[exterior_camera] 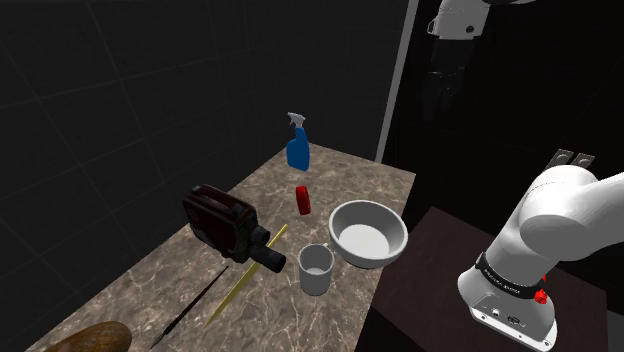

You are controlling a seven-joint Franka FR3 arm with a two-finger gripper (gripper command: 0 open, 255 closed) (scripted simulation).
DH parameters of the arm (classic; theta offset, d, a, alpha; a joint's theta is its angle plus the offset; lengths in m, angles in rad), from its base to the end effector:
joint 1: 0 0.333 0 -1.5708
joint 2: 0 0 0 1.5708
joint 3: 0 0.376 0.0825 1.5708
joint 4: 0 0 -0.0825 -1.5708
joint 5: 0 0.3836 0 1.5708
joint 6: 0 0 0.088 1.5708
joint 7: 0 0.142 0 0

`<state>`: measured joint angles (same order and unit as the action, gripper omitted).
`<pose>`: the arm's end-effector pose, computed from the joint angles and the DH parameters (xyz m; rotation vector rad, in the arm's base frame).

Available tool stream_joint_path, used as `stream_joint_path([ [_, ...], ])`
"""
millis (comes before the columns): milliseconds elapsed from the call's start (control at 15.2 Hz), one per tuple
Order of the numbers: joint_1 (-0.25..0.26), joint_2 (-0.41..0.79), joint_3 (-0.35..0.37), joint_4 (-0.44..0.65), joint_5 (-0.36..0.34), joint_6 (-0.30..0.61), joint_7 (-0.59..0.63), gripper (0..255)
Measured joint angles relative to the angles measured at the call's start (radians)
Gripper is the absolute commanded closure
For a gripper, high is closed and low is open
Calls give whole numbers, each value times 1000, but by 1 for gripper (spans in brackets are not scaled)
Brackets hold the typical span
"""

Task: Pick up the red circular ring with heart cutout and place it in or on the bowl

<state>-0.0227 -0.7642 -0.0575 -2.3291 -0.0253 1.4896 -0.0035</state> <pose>0.2583 -0.0309 0.5976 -3.1209 0.0941 0.1181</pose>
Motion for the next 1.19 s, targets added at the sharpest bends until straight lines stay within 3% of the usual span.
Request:
stream_joint_path([
  [132, 3, 4, 9, -9, 6, 14, 11, 0],
  [462, 22, 68, 80, -69, 40, 146, 98, 0],
  [1188, 51, 367, 240, -84, 64, 482, 310, 0],
])
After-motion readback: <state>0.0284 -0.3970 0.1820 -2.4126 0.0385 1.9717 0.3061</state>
